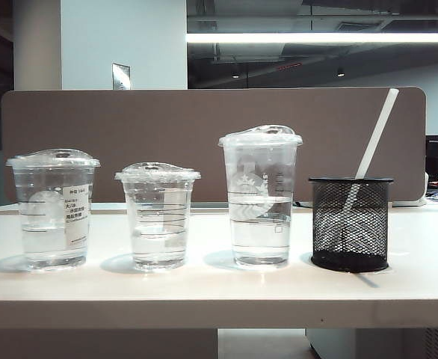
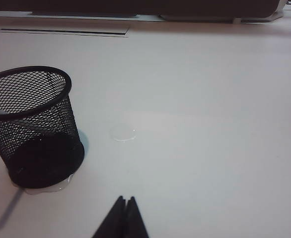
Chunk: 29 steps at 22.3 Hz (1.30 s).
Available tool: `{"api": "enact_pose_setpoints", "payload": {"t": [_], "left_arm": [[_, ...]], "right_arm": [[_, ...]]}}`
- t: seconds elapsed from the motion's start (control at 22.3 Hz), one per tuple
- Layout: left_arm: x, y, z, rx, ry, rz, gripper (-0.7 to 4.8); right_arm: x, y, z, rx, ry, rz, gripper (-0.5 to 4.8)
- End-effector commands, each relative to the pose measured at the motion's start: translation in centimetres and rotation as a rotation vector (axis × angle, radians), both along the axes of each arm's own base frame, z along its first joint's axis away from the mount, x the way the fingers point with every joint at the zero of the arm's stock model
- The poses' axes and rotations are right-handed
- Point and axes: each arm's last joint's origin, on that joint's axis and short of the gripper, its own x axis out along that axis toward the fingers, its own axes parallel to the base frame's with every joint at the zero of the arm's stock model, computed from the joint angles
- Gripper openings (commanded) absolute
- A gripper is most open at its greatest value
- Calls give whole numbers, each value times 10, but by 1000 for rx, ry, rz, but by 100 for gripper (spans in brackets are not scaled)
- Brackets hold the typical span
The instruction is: Pick up the straw and insert it into the small coffee cup.
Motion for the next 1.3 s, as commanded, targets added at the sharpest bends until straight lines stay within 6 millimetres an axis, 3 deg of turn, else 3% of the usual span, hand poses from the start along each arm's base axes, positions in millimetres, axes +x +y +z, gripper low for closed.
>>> {"api": "enact_pose_setpoints", "payload": {"t": [0.04, 0.13, 0.45, 0.63, 0.81, 0.94, 1.17, 1.3], "left_arm": [[-1, 0, 3, -1, 15, -1, 22], [-4, 0, 8, 1, 41, -1, 22], [-16, 1, 53, 11, 145, -1, 22], [-23, 2, 107, 13, 132, -1, 22], [-46, 2, 158, -157, 87, -49, 22], [-77, 0, 187, -205, 115, -231, 22], [-130, 0, 196, -221, 289, -403, 22], [-141, 1, 193, -223, 302, -400, 22]], "right_arm": [[0, 0, -1, 4, -8, -1, 0], [0, 0, -1, 4, -8, -1, 0], [0, 0, -1, 3, -7, -1, 0], [0, 0, -1, 3, -7, -1, 0], [0, 0, -1, 4, -8, -1, 0], [0, 0, -1, 3, -7, -1, 0], [0, 0, -1, 4, -8, -2, 0], [0, 0, -1, 3, -7, -1, 0]]}}
